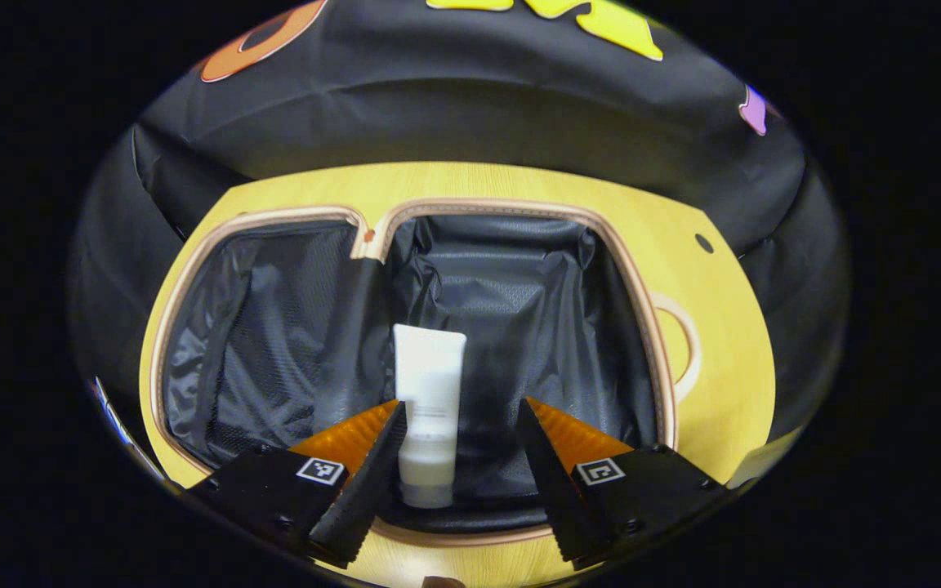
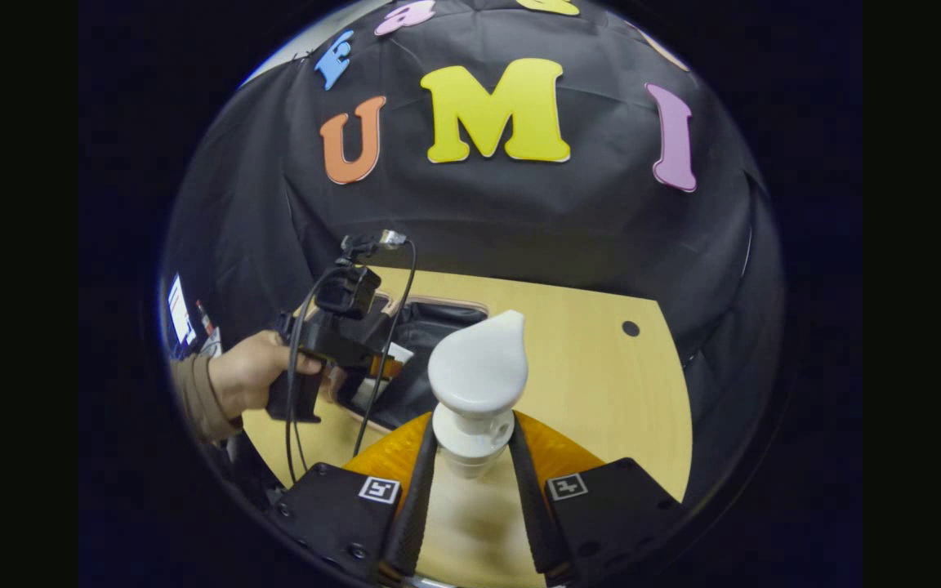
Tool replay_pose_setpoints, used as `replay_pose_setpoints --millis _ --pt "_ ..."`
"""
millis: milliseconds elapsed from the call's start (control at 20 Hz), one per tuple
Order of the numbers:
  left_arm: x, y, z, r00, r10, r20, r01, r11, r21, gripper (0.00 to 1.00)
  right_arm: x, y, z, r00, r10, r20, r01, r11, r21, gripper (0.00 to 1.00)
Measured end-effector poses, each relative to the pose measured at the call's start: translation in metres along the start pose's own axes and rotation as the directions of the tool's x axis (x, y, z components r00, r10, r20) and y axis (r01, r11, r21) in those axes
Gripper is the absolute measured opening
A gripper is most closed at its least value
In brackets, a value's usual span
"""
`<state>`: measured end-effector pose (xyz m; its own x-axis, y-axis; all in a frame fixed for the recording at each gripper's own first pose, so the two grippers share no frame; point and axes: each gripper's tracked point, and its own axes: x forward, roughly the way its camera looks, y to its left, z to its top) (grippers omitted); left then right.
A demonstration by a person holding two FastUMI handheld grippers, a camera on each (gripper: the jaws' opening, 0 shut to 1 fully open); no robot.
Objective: First open the suitcase, pack the skin care products into it, and then close the suitcase.
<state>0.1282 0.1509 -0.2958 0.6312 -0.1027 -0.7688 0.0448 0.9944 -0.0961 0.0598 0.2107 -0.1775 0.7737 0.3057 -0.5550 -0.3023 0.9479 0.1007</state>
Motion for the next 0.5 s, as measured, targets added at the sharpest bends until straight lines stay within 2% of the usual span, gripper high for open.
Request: replay_pose_setpoints --millis 50,100,150,200,250,300,350,400,500 --pt "-0.012 0.002 0.003 1.000 -0.002 0.030 0.002 1.000 -0.001 0.88 0.010 0.009 0.006 1.000 0.012 -0.005 -0.012 1.000 0.008 0.48" --pt "-0.027 0.004 0.006 0.998 -0.005 0.064 0.006 1.000 -0.003 0.97 0.020 0.017 0.013 1.000 0.023 -0.006 -0.023 1.000 0.014 0.48" --pt "-0.041 0.008 0.010 0.994 -0.003 0.111 0.005 1.000 -0.016 0.90 0.031 0.027 0.020 0.999 0.036 -0.005 -0.036 0.999 0.018 0.48" --pt "-0.054 0.010 0.014 0.988 -0.009 0.152 0.016 0.999 -0.048 0.90 0.041 0.037 0.025 0.999 0.049 -0.008 -0.049 0.999 0.019 0.48" --pt "-0.067 0.012 0.014 0.982 -0.019 0.189 0.033 0.997 -0.070 0.99 0.051 0.046 0.028 0.998 0.063 -0.017 -0.062 0.998 0.017 0.48" --pt "-0.078 0.020 0.015 0.974 -0.016 0.228 0.035 0.996 -0.082 0.93 0.062 0.055 0.029 0.997 0.077 -0.032 -0.076 0.997 0.013 0.46" --pt "-0.089 0.026 0.015 0.965 -0.007 0.263 0.031 0.996 -0.085 1.00 0.074 0.064 0.029 0.995 0.086 -0.054 -0.086 0.996 0.010 0.48" --pt "-0.100 0.032 0.014 0.957 0.005 0.291 0.022 0.996 -0.089 0.94 0.085 0.071 0.027 0.993 0.090 -0.078 -0.090 0.996 0.007 0.48" --pt "-0.124 0.045 0.015 0.933 0.017 0.358 0.014 0.996 -0.083 0.95 0.107 0.084 0.018 0.986 0.098 -0.135 -0.099 0.995 -0.003 0.48"
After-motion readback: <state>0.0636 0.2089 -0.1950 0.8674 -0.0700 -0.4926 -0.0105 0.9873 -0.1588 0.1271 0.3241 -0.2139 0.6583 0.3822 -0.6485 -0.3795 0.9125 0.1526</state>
